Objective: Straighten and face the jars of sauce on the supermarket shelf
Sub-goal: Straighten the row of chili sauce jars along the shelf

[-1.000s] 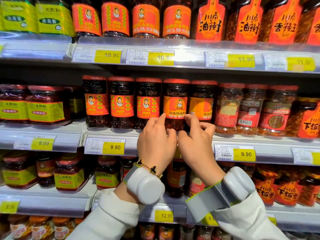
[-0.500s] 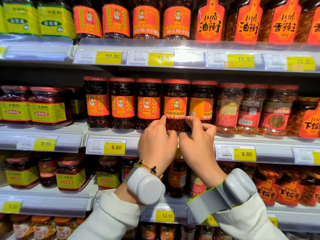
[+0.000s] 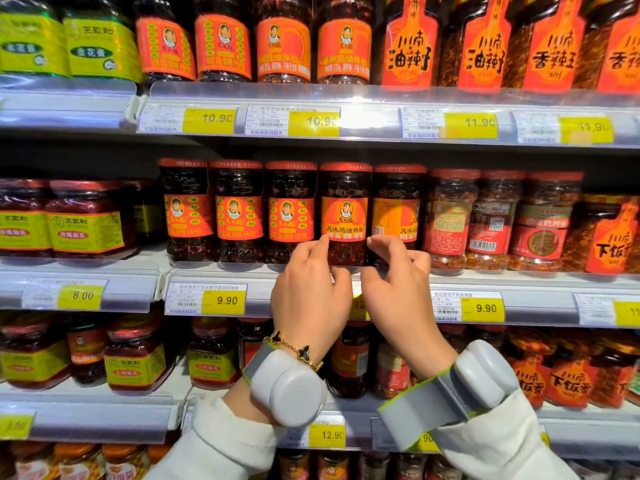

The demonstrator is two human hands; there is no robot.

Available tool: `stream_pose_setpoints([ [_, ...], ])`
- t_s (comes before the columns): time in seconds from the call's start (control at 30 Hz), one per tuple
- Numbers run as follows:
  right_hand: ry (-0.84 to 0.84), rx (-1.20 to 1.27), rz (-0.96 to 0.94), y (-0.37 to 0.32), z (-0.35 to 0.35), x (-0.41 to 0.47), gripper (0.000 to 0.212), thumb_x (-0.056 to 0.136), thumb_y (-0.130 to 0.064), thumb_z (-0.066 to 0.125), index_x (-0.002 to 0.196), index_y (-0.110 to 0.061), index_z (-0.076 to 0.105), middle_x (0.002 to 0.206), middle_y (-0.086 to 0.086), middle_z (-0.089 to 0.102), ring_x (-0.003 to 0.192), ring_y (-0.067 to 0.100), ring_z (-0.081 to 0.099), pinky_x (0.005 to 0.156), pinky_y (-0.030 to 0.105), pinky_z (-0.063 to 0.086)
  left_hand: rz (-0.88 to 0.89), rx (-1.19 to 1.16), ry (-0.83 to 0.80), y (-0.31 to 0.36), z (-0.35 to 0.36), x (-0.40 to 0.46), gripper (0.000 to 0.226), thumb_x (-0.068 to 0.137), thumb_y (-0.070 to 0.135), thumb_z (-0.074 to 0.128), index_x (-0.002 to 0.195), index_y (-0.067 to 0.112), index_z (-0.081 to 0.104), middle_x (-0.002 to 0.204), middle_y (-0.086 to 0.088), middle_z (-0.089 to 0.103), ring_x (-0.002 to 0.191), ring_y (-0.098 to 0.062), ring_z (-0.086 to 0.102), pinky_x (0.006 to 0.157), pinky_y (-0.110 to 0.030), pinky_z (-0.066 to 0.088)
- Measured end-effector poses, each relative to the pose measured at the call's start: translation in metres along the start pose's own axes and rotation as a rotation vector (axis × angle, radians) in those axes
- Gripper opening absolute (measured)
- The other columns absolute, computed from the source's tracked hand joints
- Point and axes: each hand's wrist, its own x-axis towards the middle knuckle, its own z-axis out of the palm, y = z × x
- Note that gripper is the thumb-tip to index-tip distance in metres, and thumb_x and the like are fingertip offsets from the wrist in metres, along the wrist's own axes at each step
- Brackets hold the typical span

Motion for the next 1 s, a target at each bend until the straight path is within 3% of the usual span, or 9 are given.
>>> stream_pose_setpoints([
  [0.1, 0.112, -0.041, -0.043, 0.003, -0.006, -0.001, 0.036, 0.078, -0.006, 0.047, 0.112, -0.018, 0.053, 0.104, 0.0, 0.058, 0.108, 0.016, 0.038, 0.089, 0.03, 0.036, 0.06, -0.054, 0.056, 0.007, -0.002, -0.005, 0.045, 0.084, 0.019, 0.05, 0.129, 0.02, 0.049, 0.121, 0.002, 0.05, 0.095, -0.022, 0.055, 0.072, -0.031, 0.038],
  [0.23, 0.224, -0.122, -0.069, 0.008, -0.015, -0.002, 0.032, 0.077, -0.005, 0.049, 0.107, -0.014, 0.051, 0.108, 0.001, 0.047, 0.103, 0.021, 0.045, 0.084, 0.03, 0.035, 0.133, -0.124, -0.014, 0.015, 0.003, -0.006, 0.046, 0.084, 0.016, 0.05, 0.13, 0.02, 0.049, 0.13, 0.004, 0.051, 0.109, -0.019, 0.053, 0.083, -0.025, 0.034],
  [0.43, 0.146, -0.236, -0.034, 0.017, -0.025, 0.002, 0.051, 0.082, -0.008, 0.049, 0.132, -0.009, 0.039, 0.131, 0.01, 0.047, 0.114, 0.027, 0.045, 0.097, 0.033, 0.032, 0.191, -0.156, -0.111, 0.025, 0.016, -0.005, 0.052, 0.086, 0.017, 0.047, 0.137, 0.017, 0.04, 0.143, 0.0, 0.043, 0.127, -0.015, 0.041, 0.097, -0.022, 0.028],
  [0.7, -0.017, -0.257, 0.024, 0.023, -0.028, 0.016, 0.064, 0.085, -0.014, 0.043, 0.144, -0.012, 0.018, 0.125, 0.017, 0.053, 0.114, 0.029, 0.038, 0.088, 0.034, 0.033, 0.151, -0.202, -0.163, 0.028, 0.026, -0.003, 0.05, 0.089, 0.016, 0.042, 0.138, 0.013, 0.038, 0.144, -0.006, 0.041, 0.13, -0.018, 0.039, 0.099, -0.022, 0.027],
  [1.0, -0.02, -0.071, 0.042, 0.029, -0.036, 0.018, 0.056, 0.082, -0.011, 0.047, 0.136, -0.018, 0.035, 0.129, 0.013, 0.051, 0.105, 0.03, 0.052, 0.086, 0.033, 0.041, -0.004, -0.204, -0.154, 0.038, 0.036, -0.004, 0.05, 0.087, 0.017, 0.045, 0.136, 0.014, 0.043, 0.144, -0.002, 0.041, 0.132, -0.016, 0.036, 0.104, -0.022, 0.025],
])
